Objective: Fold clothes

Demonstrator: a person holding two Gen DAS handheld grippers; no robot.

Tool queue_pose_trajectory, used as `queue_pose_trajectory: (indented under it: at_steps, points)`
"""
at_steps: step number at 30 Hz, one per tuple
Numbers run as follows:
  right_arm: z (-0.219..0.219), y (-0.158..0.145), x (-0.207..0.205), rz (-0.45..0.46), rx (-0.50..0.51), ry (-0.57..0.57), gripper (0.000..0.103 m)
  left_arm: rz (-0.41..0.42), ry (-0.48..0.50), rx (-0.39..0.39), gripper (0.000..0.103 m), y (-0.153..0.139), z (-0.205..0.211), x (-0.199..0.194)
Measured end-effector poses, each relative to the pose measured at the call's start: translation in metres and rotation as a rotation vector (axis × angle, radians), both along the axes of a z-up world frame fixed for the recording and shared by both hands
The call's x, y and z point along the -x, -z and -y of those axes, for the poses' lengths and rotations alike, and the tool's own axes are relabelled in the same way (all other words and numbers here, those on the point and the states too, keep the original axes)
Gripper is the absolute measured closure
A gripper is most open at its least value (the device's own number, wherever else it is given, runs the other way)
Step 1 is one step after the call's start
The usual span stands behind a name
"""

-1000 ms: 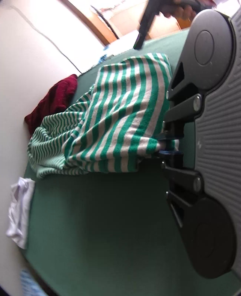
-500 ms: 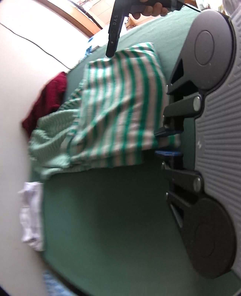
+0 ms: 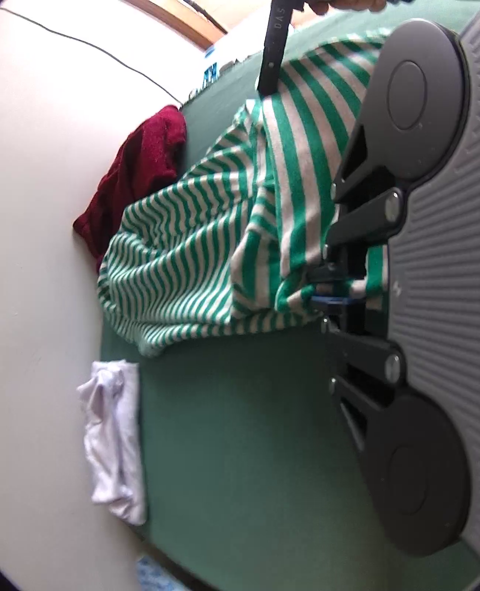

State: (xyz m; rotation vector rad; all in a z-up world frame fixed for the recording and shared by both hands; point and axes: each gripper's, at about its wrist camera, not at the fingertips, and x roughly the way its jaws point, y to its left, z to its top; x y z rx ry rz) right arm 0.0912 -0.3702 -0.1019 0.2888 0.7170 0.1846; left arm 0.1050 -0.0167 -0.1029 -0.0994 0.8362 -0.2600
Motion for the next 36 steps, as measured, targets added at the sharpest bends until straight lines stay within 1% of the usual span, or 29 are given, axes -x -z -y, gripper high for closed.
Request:
queue_pose_trajectory:
  at_steps: [2, 3, 7, 8, 9, 12, 15, 16, 18, 19, 20, 21, 22, 24, 26, 30, 32, 33, 34, 35, 36]
  points:
    - [0.002, 0.008, -0.002, -0.009, 0.008, 0.03, 0.087, 0.001, -0.009, 0.009, 0.098, 0.004, -0.004, 0.002]
    - [0.003, 0.01, -0.002, -0.008, -0.005, 0.047, 0.087, -0.001, -0.018, 0.017, 0.098, 0.004, -0.007, 0.005]
    - [0.003, 0.01, 0.008, 0.011, -0.039, 0.13, 0.087, 0.007, -0.042, 0.042, 0.101, 0.004, -0.014, 0.016]
    - [0.003, 0.011, 0.012, 0.015, -0.055, 0.152, 0.087, 0.011, -0.041, 0.028, 0.101, 0.004, -0.012, 0.015]
    - [0.003, 0.013, 0.012, 0.015, -0.058, 0.159, 0.087, 0.015, -0.04, 0.016, 0.101, 0.005, -0.01, 0.014]
    - [0.001, 0.016, 0.006, 0.022, -0.027, 0.137, 0.085, 0.034, -0.044, 0.074, 0.103, -0.004, -0.015, 0.009]
    - [0.0, 0.012, 0.006, 0.019, -0.01, 0.113, 0.085, 0.053, -0.047, 0.132, 0.103, -0.013, -0.02, 0.003]
    - [0.001, 0.013, 0.006, 0.014, -0.021, 0.11, 0.083, 0.042, -0.034, 0.15, 0.095, -0.014, -0.021, 0.001]
    - [0.004, 0.015, 0.006, 0.011, -0.048, 0.116, 0.082, 0.03, -0.024, 0.109, 0.094, -0.012, -0.015, -0.005]
    - [0.005, 0.015, 0.006, 0.011, -0.059, 0.12, 0.081, 0.024, -0.019, 0.09, 0.087, -0.01, -0.012, -0.008]
    - [0.005, 0.016, 0.006, 0.012, -0.065, 0.122, 0.081, 0.015, -0.026, 0.092, 0.074, -0.007, -0.01, -0.012]
    - [0.004, 0.016, 0.007, 0.013, -0.064, 0.121, 0.08, 0.006, -0.032, 0.095, 0.066, -0.004, -0.009, -0.016]
    - [0.004, 0.016, 0.007, 0.015, -0.063, 0.121, 0.08, -0.004, -0.038, 0.097, 0.065, -0.001, -0.008, -0.02]
    - [0.002, 0.015, 0.008, 0.018, -0.055, 0.116, 0.08, -0.054, -0.017, 0.114, 0.094, 0.006, -0.003, -0.027]
    - [0.003, 0.014, 0.008, 0.023, -0.053, 0.114, 0.083, -0.018, -0.018, 0.097, 0.097, 0.005, 0.003, -0.023]
    - [0.004, 0.014, 0.012, 0.032, -0.056, 0.129, 0.085, -0.011, -0.079, 0.085, 0.097, 0.008, -0.01, -0.015]
    - [0.005, 0.016, 0.011, 0.036, -0.06, 0.137, 0.085, -0.034, -0.11, 0.161, 0.096, 0.011, -0.029, -0.012]
    - [0.005, 0.017, 0.011, 0.036, -0.063, 0.14, 0.084, -0.04, -0.132, 0.164, 0.096, 0.013, -0.034, -0.013]
    - [0.005, 0.017, 0.011, 0.036, -0.066, 0.144, 0.084, -0.029, -0.164, 0.089, 0.103, 0.014, -0.034, -0.015]
    - [0.005, 0.018, 0.01, 0.04, -0.056, 0.145, 0.084, -0.018, -0.194, 0.018, 0.103, 0.016, -0.033, -0.017]
    - [0.004, 0.018, 0.009, 0.039, -0.049, 0.153, 0.083, -0.031, -0.203, 0.043, 0.103, 0.018, -0.04, -0.019]
